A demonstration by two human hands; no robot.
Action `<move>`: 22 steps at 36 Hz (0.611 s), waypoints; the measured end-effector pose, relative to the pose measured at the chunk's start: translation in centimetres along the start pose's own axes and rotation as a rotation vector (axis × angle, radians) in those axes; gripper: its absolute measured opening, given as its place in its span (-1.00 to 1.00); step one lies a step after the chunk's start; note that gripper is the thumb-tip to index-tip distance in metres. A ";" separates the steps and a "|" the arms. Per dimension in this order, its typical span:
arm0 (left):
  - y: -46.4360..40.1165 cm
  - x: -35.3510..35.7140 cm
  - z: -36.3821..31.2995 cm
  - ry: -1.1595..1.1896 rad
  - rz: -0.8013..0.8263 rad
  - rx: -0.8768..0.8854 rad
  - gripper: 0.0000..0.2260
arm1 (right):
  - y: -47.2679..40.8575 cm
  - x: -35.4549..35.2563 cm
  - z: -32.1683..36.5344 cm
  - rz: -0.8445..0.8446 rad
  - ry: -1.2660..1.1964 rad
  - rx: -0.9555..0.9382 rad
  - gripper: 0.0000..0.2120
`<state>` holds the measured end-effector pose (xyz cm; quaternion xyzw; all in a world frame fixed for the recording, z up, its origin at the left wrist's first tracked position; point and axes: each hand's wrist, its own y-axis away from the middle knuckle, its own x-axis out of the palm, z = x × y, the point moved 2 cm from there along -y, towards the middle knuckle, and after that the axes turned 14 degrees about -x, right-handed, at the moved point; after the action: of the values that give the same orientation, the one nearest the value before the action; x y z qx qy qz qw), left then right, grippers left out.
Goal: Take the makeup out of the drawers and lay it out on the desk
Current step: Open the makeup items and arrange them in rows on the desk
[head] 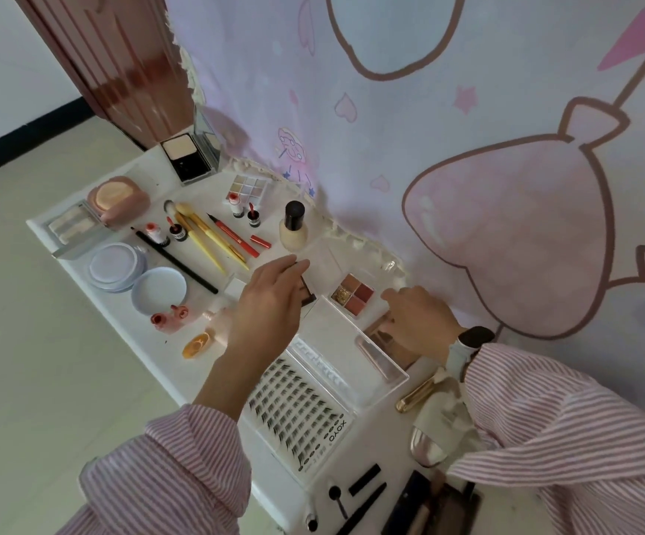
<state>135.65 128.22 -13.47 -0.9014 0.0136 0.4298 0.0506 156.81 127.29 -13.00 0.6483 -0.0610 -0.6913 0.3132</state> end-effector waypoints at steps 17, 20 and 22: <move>3.0 -1.2 0.5 0.050 -0.008 -0.103 -0.66 | 0.5 4.3 0.1 0.043 0.137 -0.075 -0.32; 3.3 -1.5 0.7 0.048 -0.007 -0.128 -0.65 | 0.8 4.1 0.5 0.001 0.135 -0.106 -0.47; 3.5 -1.6 0.9 0.046 -0.002 -0.144 -0.65 | 1.1 3.8 0.5 -0.025 0.125 -0.127 -0.52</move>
<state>133.68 124.80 -13.06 -0.9124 -0.0173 0.4088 -0.0143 156.87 124.34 -15.71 0.6697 0.0107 -0.6559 0.3482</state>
